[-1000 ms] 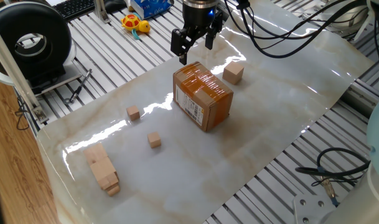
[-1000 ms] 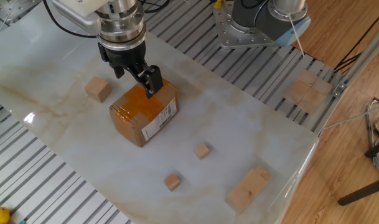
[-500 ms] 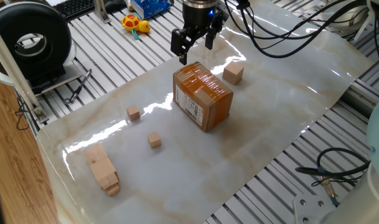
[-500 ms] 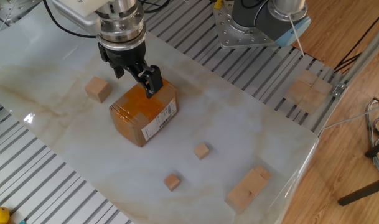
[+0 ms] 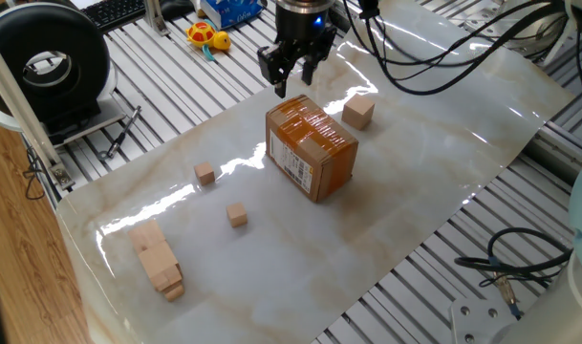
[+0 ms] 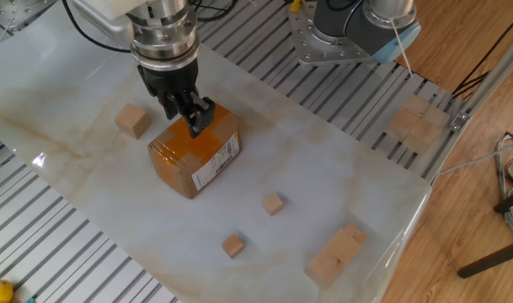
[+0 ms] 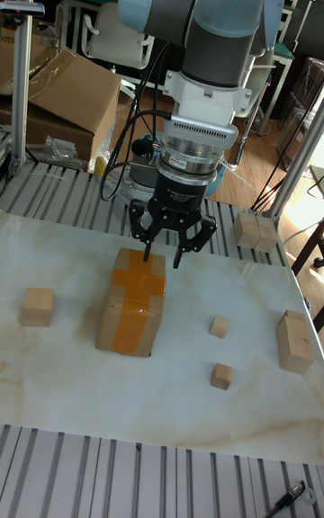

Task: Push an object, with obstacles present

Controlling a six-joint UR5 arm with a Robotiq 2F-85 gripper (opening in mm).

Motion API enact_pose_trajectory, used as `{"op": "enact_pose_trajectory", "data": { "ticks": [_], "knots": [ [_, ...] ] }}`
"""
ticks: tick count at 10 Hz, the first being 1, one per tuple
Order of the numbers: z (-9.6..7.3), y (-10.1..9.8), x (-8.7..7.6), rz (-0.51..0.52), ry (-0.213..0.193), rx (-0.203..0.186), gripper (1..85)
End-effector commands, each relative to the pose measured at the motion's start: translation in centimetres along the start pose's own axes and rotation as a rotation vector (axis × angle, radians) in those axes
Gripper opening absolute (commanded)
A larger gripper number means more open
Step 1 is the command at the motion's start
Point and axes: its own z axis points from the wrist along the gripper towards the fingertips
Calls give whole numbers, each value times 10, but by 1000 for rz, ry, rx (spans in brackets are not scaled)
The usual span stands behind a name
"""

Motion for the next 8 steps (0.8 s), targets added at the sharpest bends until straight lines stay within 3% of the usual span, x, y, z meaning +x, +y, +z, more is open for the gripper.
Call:
{"op": "enact_pose_trajectory", "data": {
  "ticks": [1, 3, 5, 6, 7, 8],
  "knots": [
    [1, 11, -6, 88, -24, -17, 13],
    [0, 10, -9, 83, -34, -11, 13],
    [-3, 7, -4, 105, -12, -4, 13],
    [-2, -3, -1, 112, 12, 17, 13],
    [-2, -2, 0, 124, 32, -10, 13],
    [-2, -4, 0, 122, 35, -8, 13]
  ]
}}
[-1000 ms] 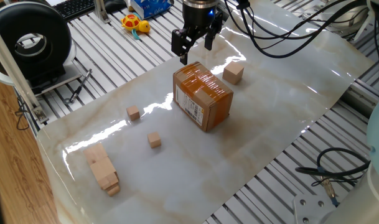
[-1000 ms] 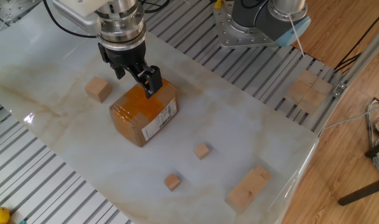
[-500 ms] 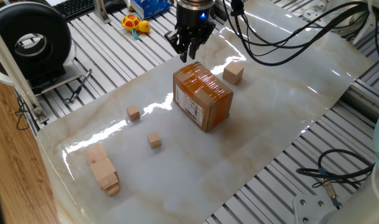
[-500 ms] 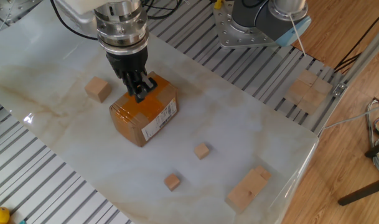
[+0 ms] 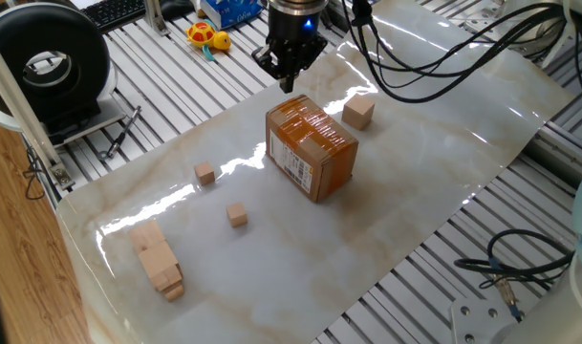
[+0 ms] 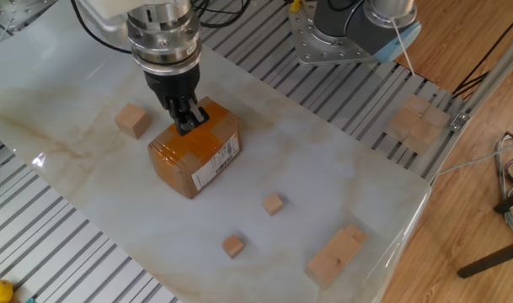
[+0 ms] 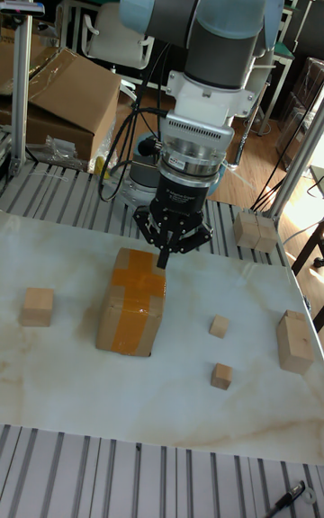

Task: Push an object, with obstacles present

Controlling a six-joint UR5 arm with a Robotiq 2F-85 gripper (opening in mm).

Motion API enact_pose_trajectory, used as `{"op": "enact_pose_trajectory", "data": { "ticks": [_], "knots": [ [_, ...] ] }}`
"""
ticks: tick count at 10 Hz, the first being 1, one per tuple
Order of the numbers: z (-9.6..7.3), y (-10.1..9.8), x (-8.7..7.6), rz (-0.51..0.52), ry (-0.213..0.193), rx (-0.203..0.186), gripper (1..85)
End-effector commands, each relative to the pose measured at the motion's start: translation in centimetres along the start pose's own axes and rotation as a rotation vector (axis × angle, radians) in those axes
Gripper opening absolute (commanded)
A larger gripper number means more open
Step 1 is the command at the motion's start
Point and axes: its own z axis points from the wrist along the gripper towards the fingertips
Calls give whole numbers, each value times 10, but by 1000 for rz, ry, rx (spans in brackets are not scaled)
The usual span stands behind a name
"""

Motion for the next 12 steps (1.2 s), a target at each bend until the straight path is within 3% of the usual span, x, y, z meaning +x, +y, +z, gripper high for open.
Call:
{"op": "enact_pose_trajectory", "data": {
  "ticks": [1, 3, 6, 7, 9, 12],
  "knots": [
    [-2, -1, 2, 19, 26, -17, 13],
    [-4, 3, 3, -13, 19, -29, 13],
    [-5, 0, -14, -120, -41, -10, 13],
    [-6, 2, -20, -148, -61, -18, 13],
    [-10, 11, -16, -146, -54, -57, 13],
    [-12, 8, -13, -165, -22, 10, 13]
  ]
}}
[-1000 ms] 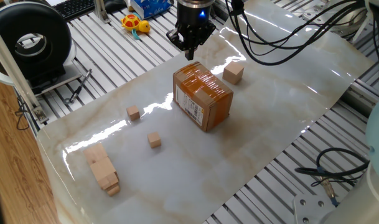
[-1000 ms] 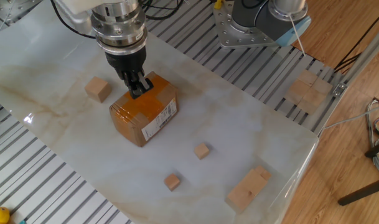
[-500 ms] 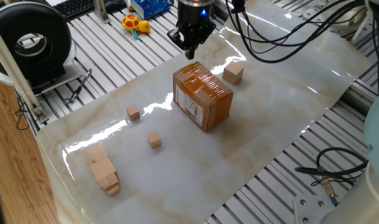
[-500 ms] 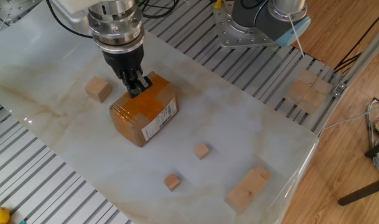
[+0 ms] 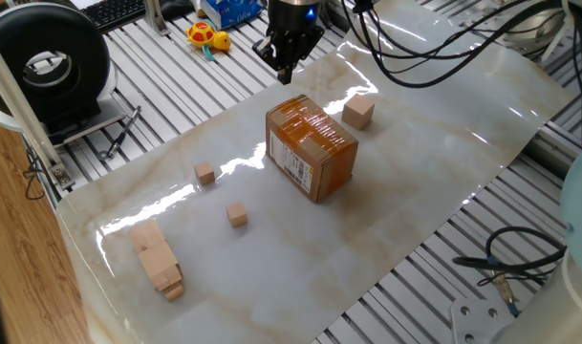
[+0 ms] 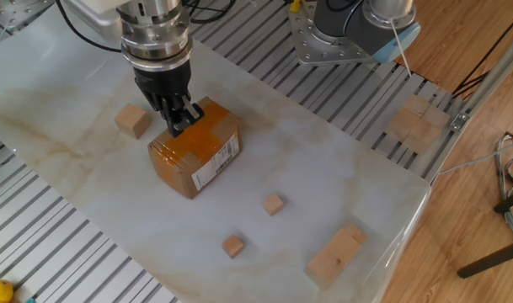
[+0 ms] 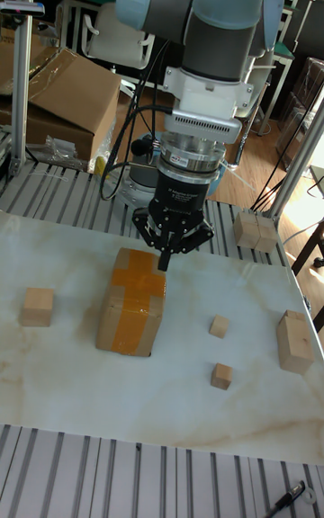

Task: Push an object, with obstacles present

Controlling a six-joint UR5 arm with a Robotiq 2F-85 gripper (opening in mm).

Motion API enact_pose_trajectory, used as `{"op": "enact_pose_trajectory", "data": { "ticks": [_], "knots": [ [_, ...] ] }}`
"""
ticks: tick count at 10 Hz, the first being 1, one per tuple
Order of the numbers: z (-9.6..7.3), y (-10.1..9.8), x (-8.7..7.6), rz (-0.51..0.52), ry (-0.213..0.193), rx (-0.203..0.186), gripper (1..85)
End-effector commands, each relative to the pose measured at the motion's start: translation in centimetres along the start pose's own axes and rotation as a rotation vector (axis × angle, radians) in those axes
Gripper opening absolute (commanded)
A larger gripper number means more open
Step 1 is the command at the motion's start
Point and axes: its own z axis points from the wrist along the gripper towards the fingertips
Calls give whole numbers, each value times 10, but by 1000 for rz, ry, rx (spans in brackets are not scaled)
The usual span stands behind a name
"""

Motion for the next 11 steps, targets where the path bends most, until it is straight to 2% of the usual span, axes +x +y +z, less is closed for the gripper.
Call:
{"op": "enact_pose_trajectory", "data": {
  "ticks": [1, 3, 5, 7, 9, 11],
  "knots": [
    [-4, 2, 1, -26, 11, 18, 13],
    [-4, -2, 4, -47, 23, 32, 13],
    [-2, 1, -3, -61, -2, 20, 13],
    [-2, 2, -4, -55, -5, 11, 13],
    [-2, 9, -11, -46, -32, -15, 13],
    [-2, 12, -10, -19, -28, -24, 13]
  ]
}}
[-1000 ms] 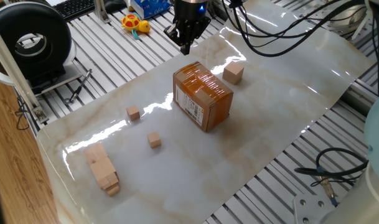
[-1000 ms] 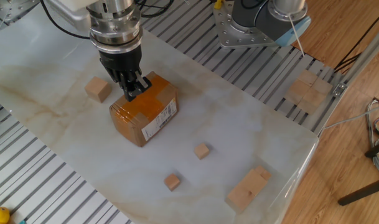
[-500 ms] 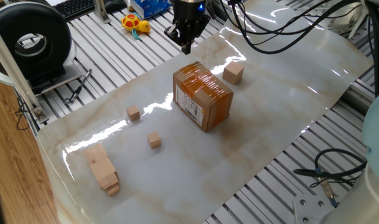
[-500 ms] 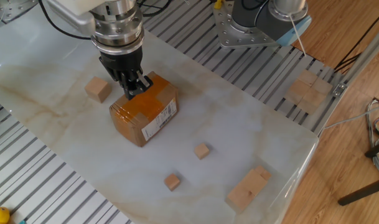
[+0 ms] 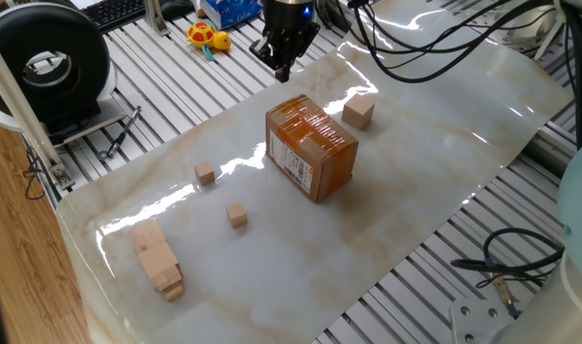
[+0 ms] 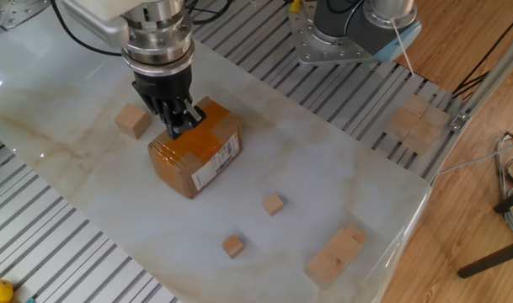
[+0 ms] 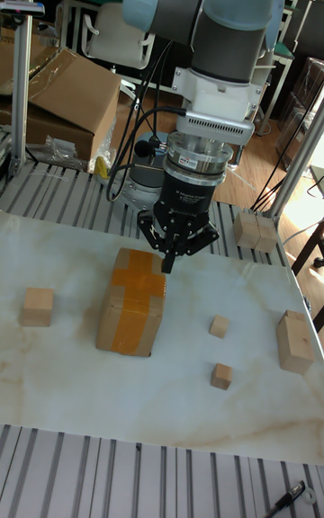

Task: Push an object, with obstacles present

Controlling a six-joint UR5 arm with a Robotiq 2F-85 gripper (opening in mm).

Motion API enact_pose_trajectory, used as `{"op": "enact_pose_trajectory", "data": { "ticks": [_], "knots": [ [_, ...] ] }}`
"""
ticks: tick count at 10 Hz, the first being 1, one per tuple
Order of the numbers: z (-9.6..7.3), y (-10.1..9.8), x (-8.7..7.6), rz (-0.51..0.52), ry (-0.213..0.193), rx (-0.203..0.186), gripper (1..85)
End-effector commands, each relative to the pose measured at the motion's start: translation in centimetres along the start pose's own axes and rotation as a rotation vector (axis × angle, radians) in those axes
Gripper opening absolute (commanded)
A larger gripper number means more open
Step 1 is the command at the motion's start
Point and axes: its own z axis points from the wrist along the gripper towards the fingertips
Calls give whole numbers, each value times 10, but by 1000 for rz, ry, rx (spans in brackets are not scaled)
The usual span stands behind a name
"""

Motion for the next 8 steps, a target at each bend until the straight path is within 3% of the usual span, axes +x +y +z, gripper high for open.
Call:
{"op": "enact_pose_trajectory", "data": {
  "ticks": [1, 3, 6, 8],
  "knots": [
    [-1, 7, -3, 30, -11, -30, 13],
    [0, 5, -3, 25, -14, -32, 13],
    [0, 10, 14, 69, 42, -40, 13],
    [5, 16, 16, 78, 13, -57, 13]
  ]
}}
